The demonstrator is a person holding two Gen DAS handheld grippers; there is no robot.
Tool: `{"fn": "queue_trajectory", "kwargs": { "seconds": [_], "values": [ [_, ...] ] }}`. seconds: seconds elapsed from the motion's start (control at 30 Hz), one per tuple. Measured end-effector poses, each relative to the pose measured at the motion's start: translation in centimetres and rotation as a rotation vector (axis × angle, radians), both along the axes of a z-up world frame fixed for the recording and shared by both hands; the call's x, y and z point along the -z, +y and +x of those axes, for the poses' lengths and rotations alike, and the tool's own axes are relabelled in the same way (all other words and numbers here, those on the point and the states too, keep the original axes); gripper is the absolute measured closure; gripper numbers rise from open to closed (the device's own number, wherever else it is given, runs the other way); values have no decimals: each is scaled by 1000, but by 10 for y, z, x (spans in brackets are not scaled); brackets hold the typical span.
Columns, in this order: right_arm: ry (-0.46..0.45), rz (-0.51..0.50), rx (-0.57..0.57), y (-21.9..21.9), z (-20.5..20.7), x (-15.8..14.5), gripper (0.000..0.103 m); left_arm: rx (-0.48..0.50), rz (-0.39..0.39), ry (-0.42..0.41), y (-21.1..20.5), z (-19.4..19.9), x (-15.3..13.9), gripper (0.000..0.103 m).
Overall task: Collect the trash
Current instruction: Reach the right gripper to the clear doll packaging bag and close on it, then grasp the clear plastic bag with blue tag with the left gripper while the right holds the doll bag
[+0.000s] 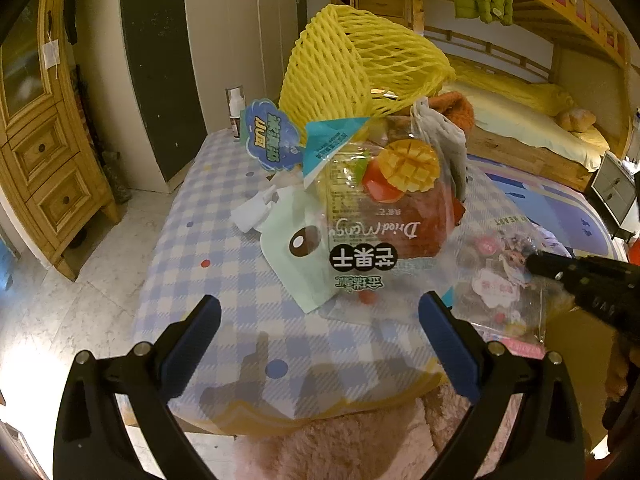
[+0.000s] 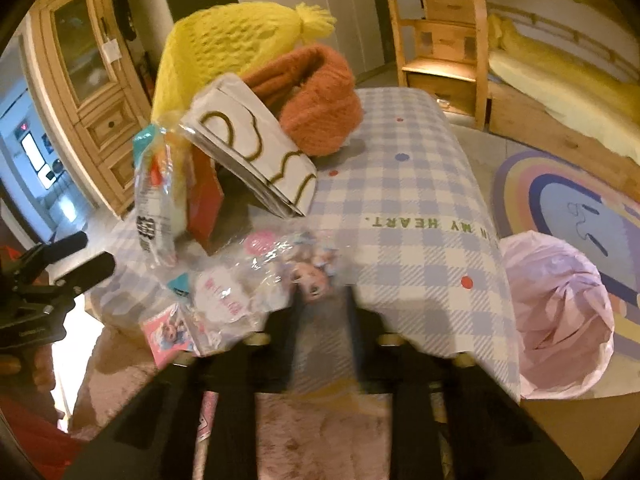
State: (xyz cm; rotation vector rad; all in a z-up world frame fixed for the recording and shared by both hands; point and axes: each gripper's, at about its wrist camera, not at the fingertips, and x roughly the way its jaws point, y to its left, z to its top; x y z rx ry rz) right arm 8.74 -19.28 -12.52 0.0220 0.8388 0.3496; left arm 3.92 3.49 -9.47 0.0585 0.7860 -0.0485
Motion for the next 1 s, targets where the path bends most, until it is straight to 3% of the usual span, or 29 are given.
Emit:
{"fn": "queue_trajectory", "kwargs": {
  "seconds": [0.1,0.2,0.3,0.57,0.83,1.0],
  "values": [
    [-65,-1,17,-2,-12,-24,99,3,1,-6,-2,-3,-2,7],
    [-183,-80,71,-6,-29,-57,99,8,-5,-8,-1,-5,-1,7],
    [-228,-143,103,-10,-34,-66,99,39,-21,0,-6,-2,2,7],
    [-194,-118,116,-10,-34,-61,99,105,5,40,-28,22,18,7],
    [-171,-108,107,-8,-27,-58,99,153,-123,39,-3,42,21,7],
    [-153,-104,93,-4,-24,-54,99,236,-139,61,-4,53,31,7]
  ]
}}
